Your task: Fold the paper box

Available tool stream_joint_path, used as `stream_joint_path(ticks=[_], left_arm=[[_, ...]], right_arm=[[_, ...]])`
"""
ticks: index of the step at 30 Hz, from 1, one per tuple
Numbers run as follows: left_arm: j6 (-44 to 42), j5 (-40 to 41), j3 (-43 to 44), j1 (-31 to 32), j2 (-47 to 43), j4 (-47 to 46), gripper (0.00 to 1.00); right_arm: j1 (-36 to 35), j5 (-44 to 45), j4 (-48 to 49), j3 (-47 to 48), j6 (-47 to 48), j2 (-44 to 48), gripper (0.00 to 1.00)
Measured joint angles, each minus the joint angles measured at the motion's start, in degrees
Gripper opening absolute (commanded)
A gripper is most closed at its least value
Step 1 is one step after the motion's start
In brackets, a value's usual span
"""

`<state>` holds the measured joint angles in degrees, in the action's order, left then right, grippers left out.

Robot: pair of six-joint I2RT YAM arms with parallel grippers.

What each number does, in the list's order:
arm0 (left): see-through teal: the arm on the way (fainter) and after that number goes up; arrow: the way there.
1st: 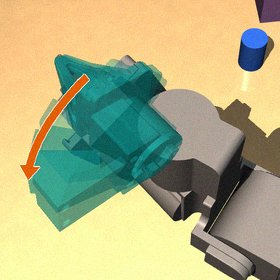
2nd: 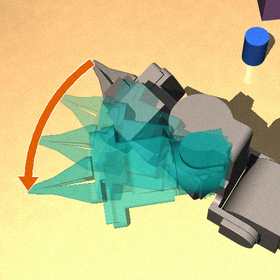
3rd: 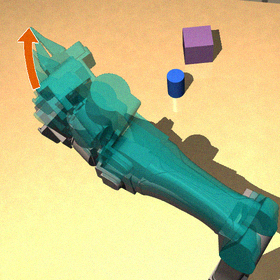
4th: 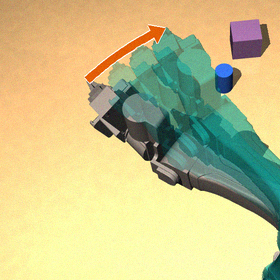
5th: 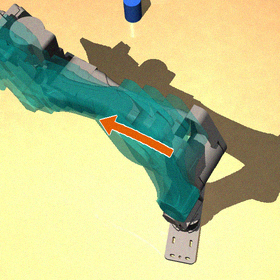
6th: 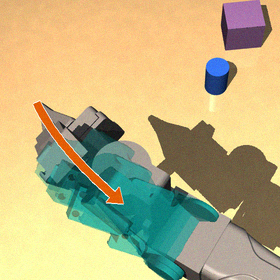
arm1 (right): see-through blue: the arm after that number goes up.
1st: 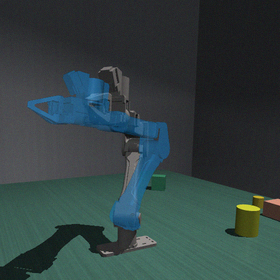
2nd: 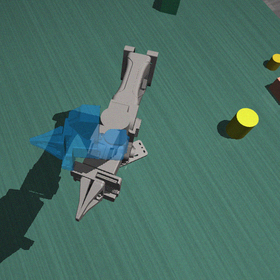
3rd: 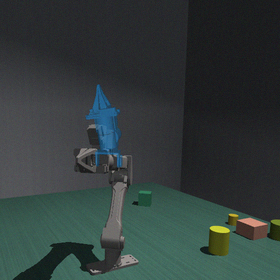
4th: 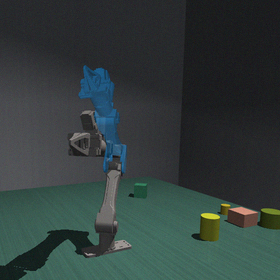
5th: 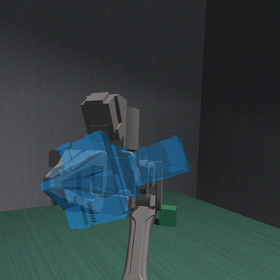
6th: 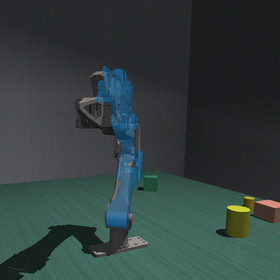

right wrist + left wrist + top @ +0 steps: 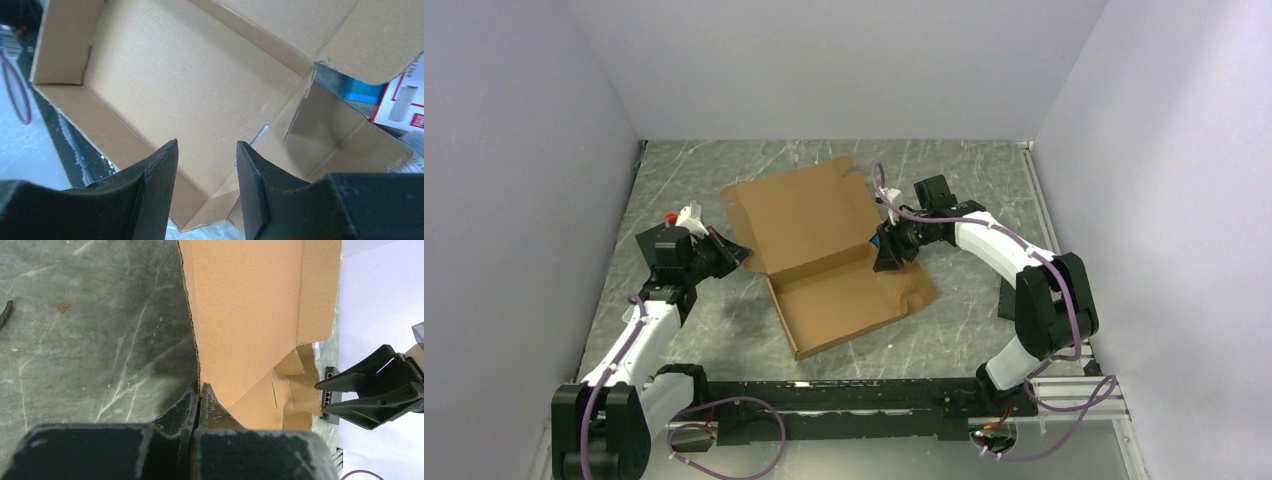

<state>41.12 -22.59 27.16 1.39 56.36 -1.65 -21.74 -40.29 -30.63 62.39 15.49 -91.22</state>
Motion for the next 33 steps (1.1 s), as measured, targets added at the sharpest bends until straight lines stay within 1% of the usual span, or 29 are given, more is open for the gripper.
stream_joint_path(ticks=[3,5,10,12,15,19,21,26,28,30,33], left_arm=[[-0.02,0.04,0.11,0.0,0.0,0.26,0.0],[-0.04,0.04,0.11,0.0,0.0,0.28,0.0],[-0.13,0.04,0.17,0.0,0.0,0.44,0.0],[-0.22,0.04,0.24,0.0,-0.02,0.48,0.0],[-0.24,0.04,0.31,0.0,-0.02,0.63,0.0],[-0.24,0.04,0.31,0.0,-0.17,0.66,0.0],[-0.24,0.02,0.31,0.0,-0.31,0.66,0.0],[-0.24,0.02,0.31,0.0,-0.35,0.63,0.0],[-0.22,0.02,0.31,0.0,-0.35,0.63,0.0],[-0.22,0.0,0.31,0.0,-0.35,0.63,0.0],[-0.24,0.0,0.31,0.0,-0.35,0.61,0.0]], right_arm=[[1.53,-3.52,-0.44,0.0,-0.02,0.42,0.5],[4.17,-5.18,-0.11,-0.37,-0.55,1.84,0.48],[13.22,-4.57,5.84,-7.13,-4.07,10.34,0.47],[14.53,-3.17,6.67,-9.57,-4.48,11.76,0.45],[14.56,-0.13,6.25,-10.91,-3.93,9.79,0.44],[14.4,1.86,4.81,-10.91,-3.02,6.73,0.42],[14.12,3.13,4.02,-10.91,-2.62,5.97,0.37],[13.64,5.92,2.56,-10.91,-1.4,3.91,0.12],[13.42,6.29,1.55,-10.91,-1.09,3.02,0.04],[13.03,6.69,1.03,-10.91,-0.94,2.95,0.0],[12.15,7.39,0.76,-10.86,-0.9,3.91,0.0]])
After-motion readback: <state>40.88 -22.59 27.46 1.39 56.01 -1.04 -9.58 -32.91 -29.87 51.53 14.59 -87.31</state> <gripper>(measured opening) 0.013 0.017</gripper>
